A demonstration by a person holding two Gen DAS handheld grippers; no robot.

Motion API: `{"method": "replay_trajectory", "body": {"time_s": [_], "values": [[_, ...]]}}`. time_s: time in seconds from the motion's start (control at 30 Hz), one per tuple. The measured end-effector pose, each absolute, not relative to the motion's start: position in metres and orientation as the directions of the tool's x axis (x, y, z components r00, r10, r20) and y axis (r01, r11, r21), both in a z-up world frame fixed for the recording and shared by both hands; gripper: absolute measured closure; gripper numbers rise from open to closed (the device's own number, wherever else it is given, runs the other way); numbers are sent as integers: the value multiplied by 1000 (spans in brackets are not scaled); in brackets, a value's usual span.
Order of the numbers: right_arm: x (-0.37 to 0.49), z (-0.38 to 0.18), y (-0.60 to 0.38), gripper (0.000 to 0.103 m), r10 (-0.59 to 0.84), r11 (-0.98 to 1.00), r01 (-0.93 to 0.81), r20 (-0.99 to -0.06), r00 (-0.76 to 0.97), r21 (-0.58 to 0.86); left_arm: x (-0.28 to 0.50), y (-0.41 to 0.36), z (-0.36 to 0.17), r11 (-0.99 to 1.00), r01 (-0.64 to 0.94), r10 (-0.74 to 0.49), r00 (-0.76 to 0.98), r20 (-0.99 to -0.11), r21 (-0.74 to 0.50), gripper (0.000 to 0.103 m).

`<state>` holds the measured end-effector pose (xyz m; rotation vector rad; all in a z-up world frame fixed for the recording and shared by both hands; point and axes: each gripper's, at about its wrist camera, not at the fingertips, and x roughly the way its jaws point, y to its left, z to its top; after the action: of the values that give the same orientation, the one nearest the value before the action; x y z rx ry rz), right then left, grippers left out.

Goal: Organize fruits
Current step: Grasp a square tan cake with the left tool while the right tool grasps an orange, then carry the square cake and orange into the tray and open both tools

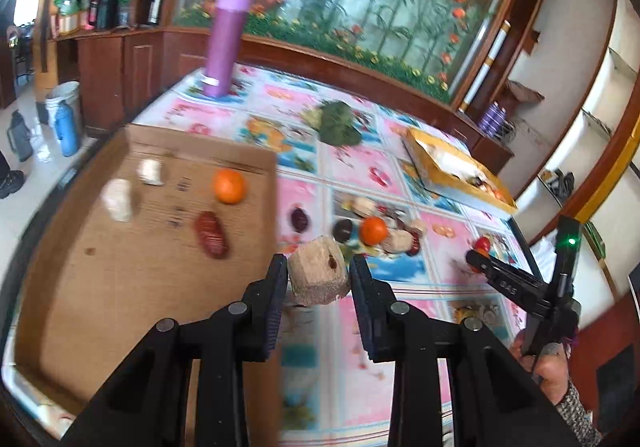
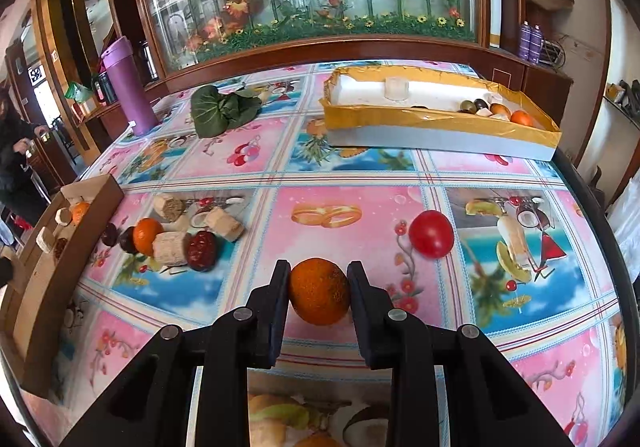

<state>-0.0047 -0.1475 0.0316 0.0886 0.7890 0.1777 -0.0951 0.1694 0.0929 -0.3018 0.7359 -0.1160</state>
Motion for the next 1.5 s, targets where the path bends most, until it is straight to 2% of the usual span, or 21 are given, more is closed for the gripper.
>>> {"method": "replay_trajectory", "body": {"time_s": [0.13,0.27,0.47,0.57,0.73,0.97,1.17,1.47,1.5], "values": [[-18,48,-128,72,297,954,-181,-679,672,238,-119,209,99,961,-73,-114,776,-620,-268,72],[-37,75,-86,72,398,918,-296,-631,666,265,-141,239,101,956,-115,-68,808,-585,-271,72],[-62,104,-20,71,512,855,-446,-573,640,265,-154,267,103,945,-119,-74,829,-555,-304,72],[-65,108,8,71,543,830,-492,-578,609,262,-148,280,102,938,-126,-84,821,-564,-323,72],[-58,98,62,71,541,809,-548,-637,548,215,-110,302,94,944,-172,-67,736,-673,-282,72],[-36,55,128,71,509,779,-599,-744,432,185,-58,321,61,939,-233,-76,578,-812,-254,72],[-28,32,158,71,465,774,-618,-784,410,136,-45,321,41,937,-255,-71,529,-846,-238,72],[-28,22,173,71,431,775,-626,-795,427,84,-44,326,31,928,-281,-69,519,-852,-246,72],[-28,22,174,71,430,775,-626,-795,428,82,-44,327,31,927,-282,-69,521,-851,-248,69]]}}
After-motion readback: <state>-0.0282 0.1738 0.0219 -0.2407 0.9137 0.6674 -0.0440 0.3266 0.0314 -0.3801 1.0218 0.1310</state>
